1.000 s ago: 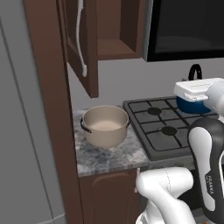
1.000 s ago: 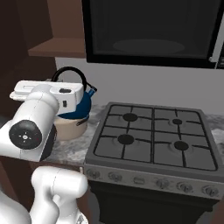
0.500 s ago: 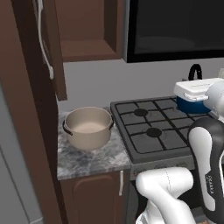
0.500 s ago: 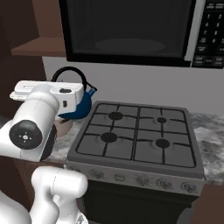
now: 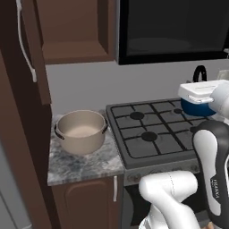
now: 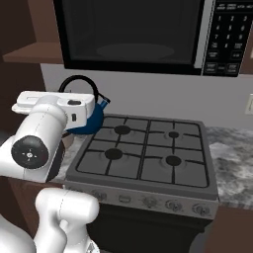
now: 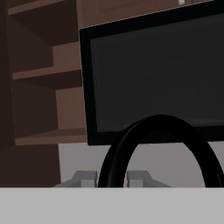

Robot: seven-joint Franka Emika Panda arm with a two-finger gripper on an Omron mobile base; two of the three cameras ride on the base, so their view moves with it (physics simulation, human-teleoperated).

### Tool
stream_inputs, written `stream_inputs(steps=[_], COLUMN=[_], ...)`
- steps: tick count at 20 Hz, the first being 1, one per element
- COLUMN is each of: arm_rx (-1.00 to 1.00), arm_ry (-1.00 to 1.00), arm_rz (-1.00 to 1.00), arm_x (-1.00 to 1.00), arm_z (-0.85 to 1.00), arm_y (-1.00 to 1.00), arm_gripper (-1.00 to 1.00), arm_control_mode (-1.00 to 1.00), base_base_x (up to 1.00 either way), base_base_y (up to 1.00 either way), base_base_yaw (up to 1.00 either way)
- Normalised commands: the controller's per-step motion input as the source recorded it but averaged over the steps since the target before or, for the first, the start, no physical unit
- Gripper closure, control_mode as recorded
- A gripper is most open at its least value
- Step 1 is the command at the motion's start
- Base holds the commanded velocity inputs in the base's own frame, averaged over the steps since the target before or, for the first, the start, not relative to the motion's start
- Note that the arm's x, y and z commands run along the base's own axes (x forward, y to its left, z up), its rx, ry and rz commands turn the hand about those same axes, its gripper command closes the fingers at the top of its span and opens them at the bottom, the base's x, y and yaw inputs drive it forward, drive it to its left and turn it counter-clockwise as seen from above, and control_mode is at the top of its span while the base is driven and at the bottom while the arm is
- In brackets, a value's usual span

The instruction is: Pick the kettle from the cabinet and place it on a stove burner. Then pick the pot from the counter and place it on another stove burner. Finally, turn both burners on.

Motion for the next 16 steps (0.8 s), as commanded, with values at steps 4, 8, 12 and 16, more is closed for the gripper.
stream_inputs(steps=[4,8,12,16], arm_rx=[0.0,0.0,0.0,0.0], arm_ry=[0.0,0.0,0.0,0.0], arm_rz=[0.0,0.0,0.0,0.0], arm_x=[0.0,0.0,0.0,0.0], arm_z=[0.0,0.0,0.0,0.0], arm_y=[0.0,0.0,0.0,0.0], arm_gripper=[1.0,1.0,1.0,1.0], arm_control_mode=[1.0,1.0,1.0,1.0], base_base_x=[0.0,0.01,0.12,0.21], base_base_y=[-0.27,-0.31,-0.32,-0.27], base_base_yaw=[0.0,0.0,0.02,0.05])
